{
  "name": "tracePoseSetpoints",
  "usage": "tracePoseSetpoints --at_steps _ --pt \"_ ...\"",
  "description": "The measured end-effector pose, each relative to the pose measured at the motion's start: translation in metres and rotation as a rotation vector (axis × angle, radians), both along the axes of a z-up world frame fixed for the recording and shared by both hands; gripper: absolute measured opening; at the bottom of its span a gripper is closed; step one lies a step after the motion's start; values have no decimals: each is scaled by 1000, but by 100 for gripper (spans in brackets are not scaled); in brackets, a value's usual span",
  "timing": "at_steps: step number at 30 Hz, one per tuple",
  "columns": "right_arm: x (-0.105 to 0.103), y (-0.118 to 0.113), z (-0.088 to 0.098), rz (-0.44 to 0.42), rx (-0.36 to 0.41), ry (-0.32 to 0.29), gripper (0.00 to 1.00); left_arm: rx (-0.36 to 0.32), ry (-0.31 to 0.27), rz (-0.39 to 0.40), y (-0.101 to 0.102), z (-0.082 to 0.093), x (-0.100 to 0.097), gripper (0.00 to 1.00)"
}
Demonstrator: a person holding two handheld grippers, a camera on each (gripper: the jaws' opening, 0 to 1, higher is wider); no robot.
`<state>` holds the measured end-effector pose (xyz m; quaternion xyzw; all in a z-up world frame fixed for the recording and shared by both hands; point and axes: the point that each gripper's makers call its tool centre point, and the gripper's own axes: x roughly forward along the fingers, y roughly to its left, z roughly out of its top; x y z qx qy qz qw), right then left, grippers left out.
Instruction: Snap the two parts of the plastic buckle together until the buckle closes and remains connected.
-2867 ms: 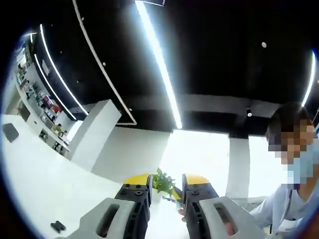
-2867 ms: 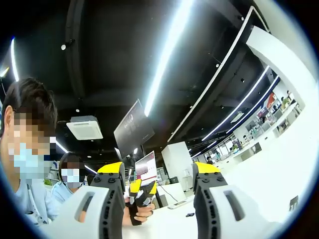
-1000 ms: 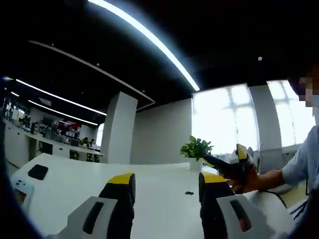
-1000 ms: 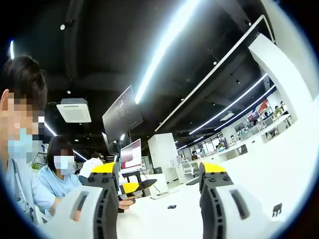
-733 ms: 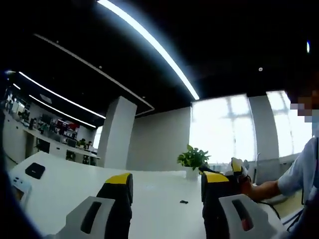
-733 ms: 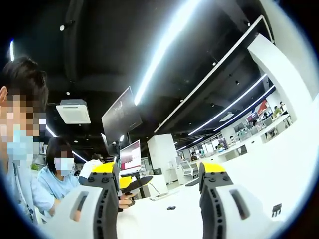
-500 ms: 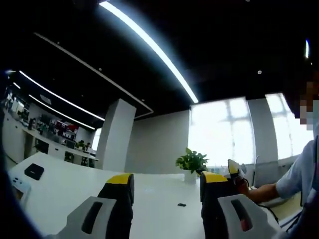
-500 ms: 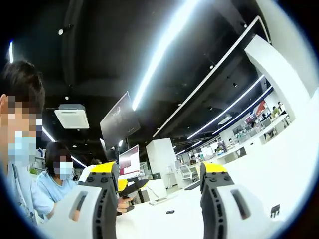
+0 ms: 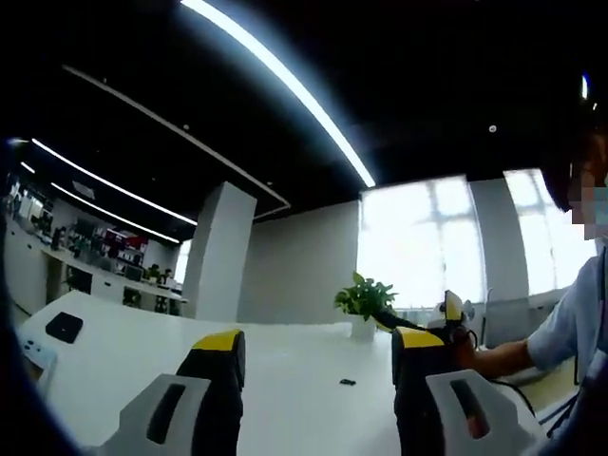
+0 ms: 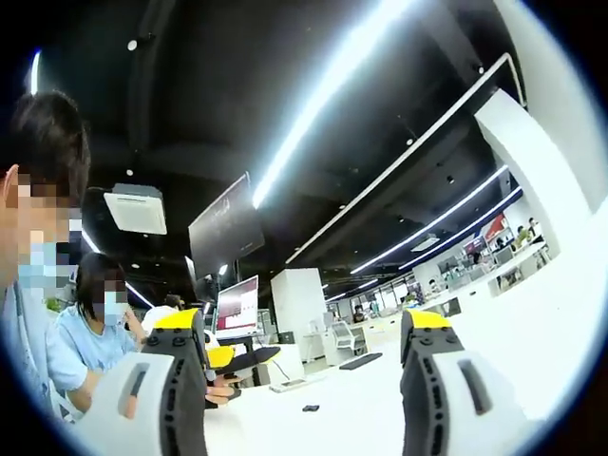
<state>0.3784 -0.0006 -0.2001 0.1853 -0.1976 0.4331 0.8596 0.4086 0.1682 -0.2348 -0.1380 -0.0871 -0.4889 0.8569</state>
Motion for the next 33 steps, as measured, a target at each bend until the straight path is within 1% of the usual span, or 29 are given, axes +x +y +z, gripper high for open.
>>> tracePoseSetpoints --at_steps 3,6,7,12,14,19,22,26,33 --pt "4 0 -4 -4 -9 18 88 -4 -1 1 0 0 1 70" --pt "6 -2 -5 -4 -1 30 85 -7 -5 1 -1 -2 3 71" --pt "11 -7 -3 -5 4 33 84 -9 -9 2 0 -1 4 72" --pt "15 -12 1 -18 7 31 84 -1 -17 9 -2 -3 2 73" --pt "12 -11 0 -17 8 32 84 3 -21 11 -2 -3 3 73" --pt "13 -16 4 -33 15 22 84 3 -23 8 -3 -3 3 73" --pt "12 -14 2 -32 15 27 84 18 -11 6 -4 -6 3 73" --pt "15 -15 2 -30 4 32 85 16 -5 7 -4 -6 3 75" --pt "8 -11 -1 -42 1 30 86 15 -9 16 -2 -5 5 77"
